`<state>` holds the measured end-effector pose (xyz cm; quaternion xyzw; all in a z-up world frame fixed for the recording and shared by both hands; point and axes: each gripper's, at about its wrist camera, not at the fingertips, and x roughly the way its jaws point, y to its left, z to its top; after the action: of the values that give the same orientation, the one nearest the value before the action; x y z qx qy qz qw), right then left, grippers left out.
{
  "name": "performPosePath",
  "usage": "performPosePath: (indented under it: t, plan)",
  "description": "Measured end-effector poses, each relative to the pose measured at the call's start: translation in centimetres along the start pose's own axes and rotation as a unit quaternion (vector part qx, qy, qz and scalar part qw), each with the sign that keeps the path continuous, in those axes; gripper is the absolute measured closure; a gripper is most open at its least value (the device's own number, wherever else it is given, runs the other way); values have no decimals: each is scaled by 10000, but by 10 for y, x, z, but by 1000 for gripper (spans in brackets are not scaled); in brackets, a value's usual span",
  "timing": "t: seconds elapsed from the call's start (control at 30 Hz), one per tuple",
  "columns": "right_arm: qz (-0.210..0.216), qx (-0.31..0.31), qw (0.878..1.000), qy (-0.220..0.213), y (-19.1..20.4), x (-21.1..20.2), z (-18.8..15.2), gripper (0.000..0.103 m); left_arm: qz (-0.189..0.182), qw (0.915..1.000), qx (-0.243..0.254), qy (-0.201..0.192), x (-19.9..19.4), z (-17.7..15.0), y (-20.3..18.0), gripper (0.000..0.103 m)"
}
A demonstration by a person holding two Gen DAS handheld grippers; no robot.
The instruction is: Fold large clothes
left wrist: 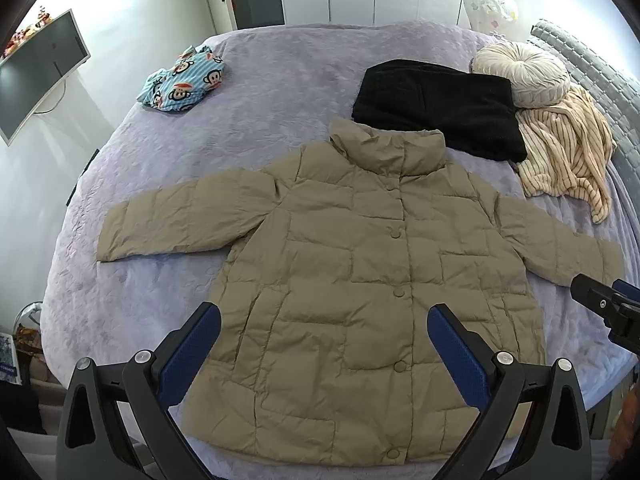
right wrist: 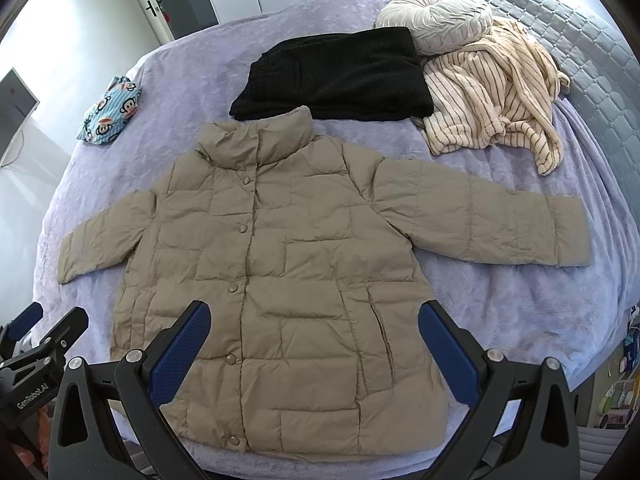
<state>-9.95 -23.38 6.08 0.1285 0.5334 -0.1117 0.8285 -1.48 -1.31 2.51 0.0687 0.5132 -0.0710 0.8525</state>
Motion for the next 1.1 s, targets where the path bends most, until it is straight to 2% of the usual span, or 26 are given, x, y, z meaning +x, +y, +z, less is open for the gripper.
performPosePath:
  t: [1.1]
  plan:
    - [4, 17, 10000, -11, -3, -6, -1, 0, 36, 10000, -54, -47, -8, -6, 0, 0]
